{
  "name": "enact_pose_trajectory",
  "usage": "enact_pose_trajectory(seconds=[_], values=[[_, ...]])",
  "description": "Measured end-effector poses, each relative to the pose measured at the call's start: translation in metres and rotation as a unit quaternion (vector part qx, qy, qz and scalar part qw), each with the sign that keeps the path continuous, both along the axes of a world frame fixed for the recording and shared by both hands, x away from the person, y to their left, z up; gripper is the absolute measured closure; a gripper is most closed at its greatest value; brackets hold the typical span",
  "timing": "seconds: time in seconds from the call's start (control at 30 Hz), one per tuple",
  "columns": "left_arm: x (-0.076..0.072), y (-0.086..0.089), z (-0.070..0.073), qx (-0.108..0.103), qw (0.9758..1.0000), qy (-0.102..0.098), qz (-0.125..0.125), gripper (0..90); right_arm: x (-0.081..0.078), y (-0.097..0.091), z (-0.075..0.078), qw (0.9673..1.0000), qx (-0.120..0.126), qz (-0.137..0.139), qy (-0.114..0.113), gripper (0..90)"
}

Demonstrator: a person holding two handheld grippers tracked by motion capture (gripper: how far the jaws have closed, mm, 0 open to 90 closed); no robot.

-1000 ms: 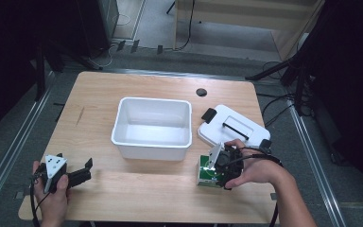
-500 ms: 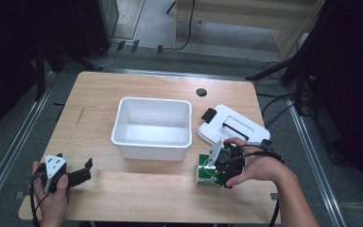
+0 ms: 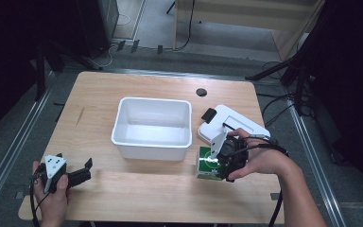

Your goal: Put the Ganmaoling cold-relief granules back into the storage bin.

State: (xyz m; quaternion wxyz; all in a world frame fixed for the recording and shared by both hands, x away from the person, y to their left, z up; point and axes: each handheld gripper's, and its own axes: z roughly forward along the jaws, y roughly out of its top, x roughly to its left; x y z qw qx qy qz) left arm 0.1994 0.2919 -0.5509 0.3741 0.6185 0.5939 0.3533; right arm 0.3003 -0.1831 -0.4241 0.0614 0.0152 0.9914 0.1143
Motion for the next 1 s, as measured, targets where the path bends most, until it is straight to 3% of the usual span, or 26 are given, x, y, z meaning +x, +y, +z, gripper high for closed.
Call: enact_pose_trajectory(seconds=[0.4, 1.0], values=[[0.0, -0.001, 0.0, 0.004, 1.0, -0.001, -0.002, 0.0, 0.005, -0.007, 0.023, 0.9998, 0.006, -0.011, -0.012, 16.0], [0.0, -0.001, 0.0, 0.006, 1.0, -0.002, -0.004, 0.0, 0.017, -0.006, 0.057, 0.9995, 0.021, -0.019, -0.012, 16.0]])
